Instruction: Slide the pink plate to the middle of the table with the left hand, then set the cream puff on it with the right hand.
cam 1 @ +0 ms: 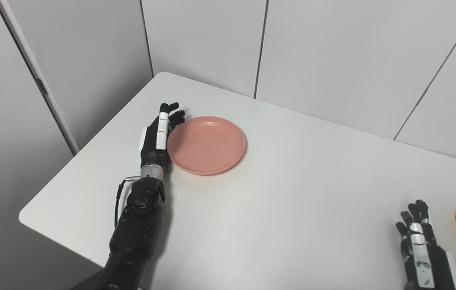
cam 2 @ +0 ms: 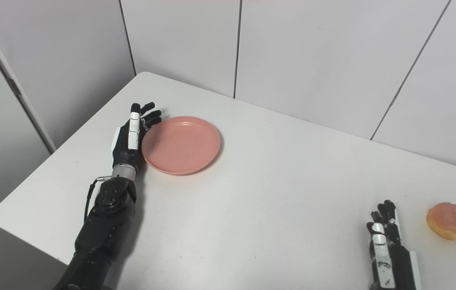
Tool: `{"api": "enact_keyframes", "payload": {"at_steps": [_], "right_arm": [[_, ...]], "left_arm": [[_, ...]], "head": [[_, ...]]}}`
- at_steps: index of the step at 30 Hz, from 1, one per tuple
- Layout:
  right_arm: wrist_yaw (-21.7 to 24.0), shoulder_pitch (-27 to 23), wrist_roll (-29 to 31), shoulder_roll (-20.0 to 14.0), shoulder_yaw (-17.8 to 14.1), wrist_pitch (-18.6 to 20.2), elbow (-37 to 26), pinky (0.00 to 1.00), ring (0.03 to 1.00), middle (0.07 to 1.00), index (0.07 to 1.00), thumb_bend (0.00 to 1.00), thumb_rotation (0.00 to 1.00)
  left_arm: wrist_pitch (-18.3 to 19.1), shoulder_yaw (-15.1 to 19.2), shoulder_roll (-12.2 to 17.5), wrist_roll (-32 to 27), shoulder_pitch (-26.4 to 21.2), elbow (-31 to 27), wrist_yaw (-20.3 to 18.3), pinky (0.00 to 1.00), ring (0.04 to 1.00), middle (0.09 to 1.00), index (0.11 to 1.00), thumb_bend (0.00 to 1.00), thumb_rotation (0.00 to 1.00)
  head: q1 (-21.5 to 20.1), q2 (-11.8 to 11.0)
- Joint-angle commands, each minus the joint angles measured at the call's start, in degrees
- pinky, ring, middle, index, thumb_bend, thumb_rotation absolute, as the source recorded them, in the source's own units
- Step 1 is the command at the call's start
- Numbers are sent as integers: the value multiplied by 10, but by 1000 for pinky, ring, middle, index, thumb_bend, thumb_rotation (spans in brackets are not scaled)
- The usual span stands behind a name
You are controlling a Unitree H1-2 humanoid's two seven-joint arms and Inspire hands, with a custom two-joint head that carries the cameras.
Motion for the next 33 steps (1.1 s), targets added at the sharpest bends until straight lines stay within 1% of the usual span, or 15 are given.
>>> {"api": "enact_keyframes", "payload": {"at_steps": [1,4,11,15,17,21,25,26,27,31,32,33], "right_arm": [[-1,-13,5,1,-4,-15,-15,1000,1000,999,1000,502,777],[-5,-13,3,3,-5,-14,-15,1000,1000,996,1000,503,758],[-5,-12,8,5,-7,-10,-19,1000,1000,993,998,501,765],[-8,-13,4,6,-7,-11,-19,1000,996,990,994,505,763],[-9,-13,5,7,-7,-10,-20,1000,994,988,992,513,763],[-10,-14,4,6,-5,-7,-17,1000,991,987,992,543,770],[-15,-15,5,10,-5,-5,-15,1000,979,977,982,575,755],[-15,-17,6,12,-5,-5,-11,1000,976,974,979,583,750],[-16,-18,6,14,-5,-5,-9,1000,973,968,973,604,752],[-18,-21,3,18,-3,-6,-5,1000,966,960,963,612,747],[-19,-21,0,19,-3,-7,-5,1000,961,958,961,610,746],[-21,-21,-5,19,-3,-8,-7,1000,957,956,960,603,744]], "left_arm": [[6,-11,-2,-2,-8,-21,-20,806,795,776,767,791,1000],[8,-18,-8,-4,-8,-25,-27,807,791,769,759,813,1000],[20,-38,-20,4,-6,-39,-38,807,792,771,764,821,1000],[26,-50,-25,11,-3,-49,-40,805,792,770,763,770,1000],[29,-56,-24,15,-1,-52,-41,806,796,773,768,769,1000],[29,-66,-22,12,1,-55,-52,812,804,780,780,787,1000],[28,-70,-22,13,4,-59,-60,808,801,780,781,793,1000],[32,-73,-22,14,5,-62,-62,807,801,781,782,796,1000],[34,-76,-22,15,6,-64,-63,806,801,781,779,794,1000],[39,-84,-23,20,9,-69,-67,814,801,783,776,791,1000],[43,-85,-24,21,10,-71,-68,815,799,781,773,794,1000],[48,-86,-25,20,11,-74,-70,819,801,781,773,794,1000]], "head": [[-1,1],[-2,2],[-8,7],[-14,12],[-19,16],[-35,26],[-49,33],[-63,39],[-68,41],[-91,50],[-91,50],[-100,53]]}}
